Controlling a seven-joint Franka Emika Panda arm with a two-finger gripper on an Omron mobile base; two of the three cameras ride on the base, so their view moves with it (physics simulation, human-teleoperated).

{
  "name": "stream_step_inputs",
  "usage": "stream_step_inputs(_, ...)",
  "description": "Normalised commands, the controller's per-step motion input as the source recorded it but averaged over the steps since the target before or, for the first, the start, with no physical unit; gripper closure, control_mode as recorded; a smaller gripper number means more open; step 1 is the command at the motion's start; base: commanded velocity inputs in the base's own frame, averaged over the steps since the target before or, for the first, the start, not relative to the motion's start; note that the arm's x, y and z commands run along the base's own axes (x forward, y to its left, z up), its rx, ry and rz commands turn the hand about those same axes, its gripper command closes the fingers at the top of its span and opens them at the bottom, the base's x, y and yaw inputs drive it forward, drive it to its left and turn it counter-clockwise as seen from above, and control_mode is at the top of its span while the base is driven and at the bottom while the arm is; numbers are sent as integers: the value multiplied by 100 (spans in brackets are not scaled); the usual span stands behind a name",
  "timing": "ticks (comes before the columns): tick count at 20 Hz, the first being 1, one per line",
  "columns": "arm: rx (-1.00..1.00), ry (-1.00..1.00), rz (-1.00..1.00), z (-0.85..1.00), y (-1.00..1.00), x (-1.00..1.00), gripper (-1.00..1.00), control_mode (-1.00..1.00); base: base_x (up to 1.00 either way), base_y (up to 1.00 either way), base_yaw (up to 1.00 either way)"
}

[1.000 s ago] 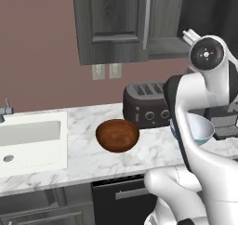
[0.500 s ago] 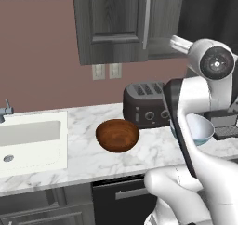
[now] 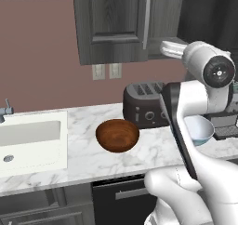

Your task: Open the cabinet. Pick the bowls from the counter and place them in the cabinet. Then close the cabinet.

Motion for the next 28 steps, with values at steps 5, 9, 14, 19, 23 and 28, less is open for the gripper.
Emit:
stream_step_inputs(5, 0, -8, 10, -2, 23, 10, -100, -100, 0, 0, 0)
stream_step_inputs(9, 0, -3, 13, -1, 26, 17, -100, -100, 0, 0, 0)
stream_step_inputs(14, -4, -7, 16, 0, 12, 15, -100, -100, 0, 0, 0)
stream_step_inputs(19, -11, -8, 14, 0, 7, 20, -100, -100, 0, 0, 0)
stream_step_inputs(23, -14, 0, 14, 0, 16, 36, -100, -100, 0, 0, 0)
stream_step_inputs(28, -11, -6, 6, 0, 6, 29, -100, -100, 0, 0, 0)
